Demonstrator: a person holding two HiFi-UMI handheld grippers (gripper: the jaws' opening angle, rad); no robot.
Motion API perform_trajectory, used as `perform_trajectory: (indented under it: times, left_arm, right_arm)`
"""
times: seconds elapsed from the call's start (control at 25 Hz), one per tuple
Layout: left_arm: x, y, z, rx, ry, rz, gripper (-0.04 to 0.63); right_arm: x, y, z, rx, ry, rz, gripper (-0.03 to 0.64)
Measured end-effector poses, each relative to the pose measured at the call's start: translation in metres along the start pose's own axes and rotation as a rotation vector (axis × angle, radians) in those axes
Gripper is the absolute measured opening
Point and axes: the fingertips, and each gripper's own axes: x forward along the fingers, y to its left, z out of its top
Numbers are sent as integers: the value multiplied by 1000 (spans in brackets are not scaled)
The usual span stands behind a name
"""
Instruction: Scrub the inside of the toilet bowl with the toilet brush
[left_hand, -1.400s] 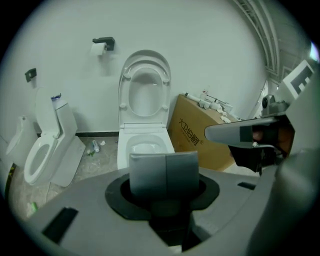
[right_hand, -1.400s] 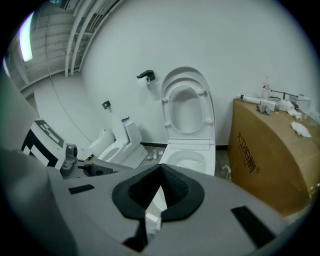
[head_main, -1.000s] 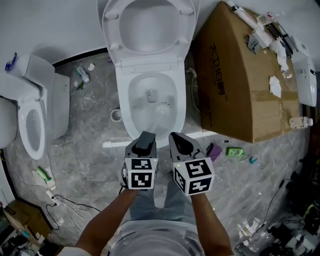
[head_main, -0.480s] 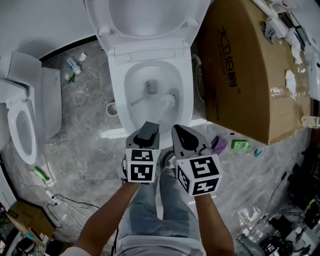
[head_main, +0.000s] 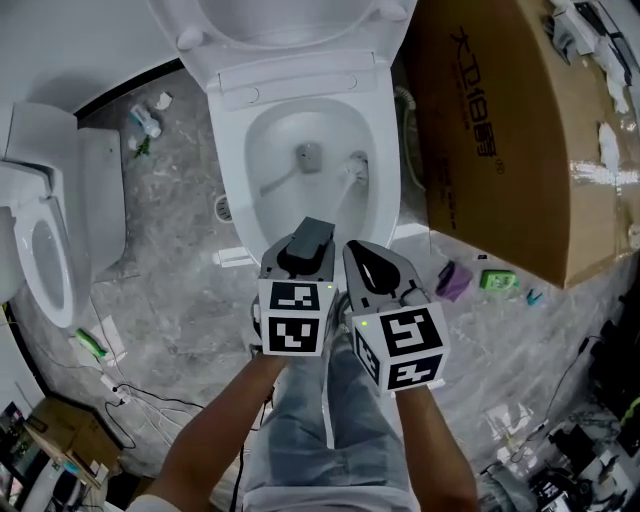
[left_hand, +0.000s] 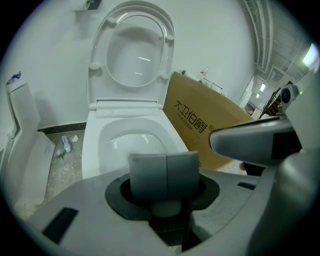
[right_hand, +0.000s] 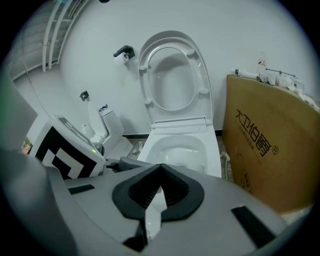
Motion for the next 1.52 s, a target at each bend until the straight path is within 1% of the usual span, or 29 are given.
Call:
perform_trajectory:
  times: [0.24, 0.48, 0.6, 0.84, 1.12, 1.36, 1.52]
  left_arm:
    - [14, 5, 11, 34, -16, 12, 152]
    - [25, 22, 29, 53, -36, 38, 152]
    - [28, 32, 39, 68, -43, 55, 152]
    - [30, 56, 53, 67, -56, 93, 152]
    - [17, 83, 56, 61, -52, 159, 152]
    - [-3, 110, 48, 23, -48, 232, 152]
    - [-11, 115, 40, 34, -29, 266, 152]
  right_arm:
    - [10, -7, -7, 27, -21, 7, 0]
    - [20, -24, -15, 87, -34, -12, 0]
    - [25, -26, -17, 94, -31, -12, 0]
    - [36, -24, -15, 98, -27, 0, 0]
    - [45, -18, -11, 86, -24, 24, 0]
    - [48, -6, -12, 81, -20, 57, 0]
    - [46, 1, -14, 72, -16, 75, 0]
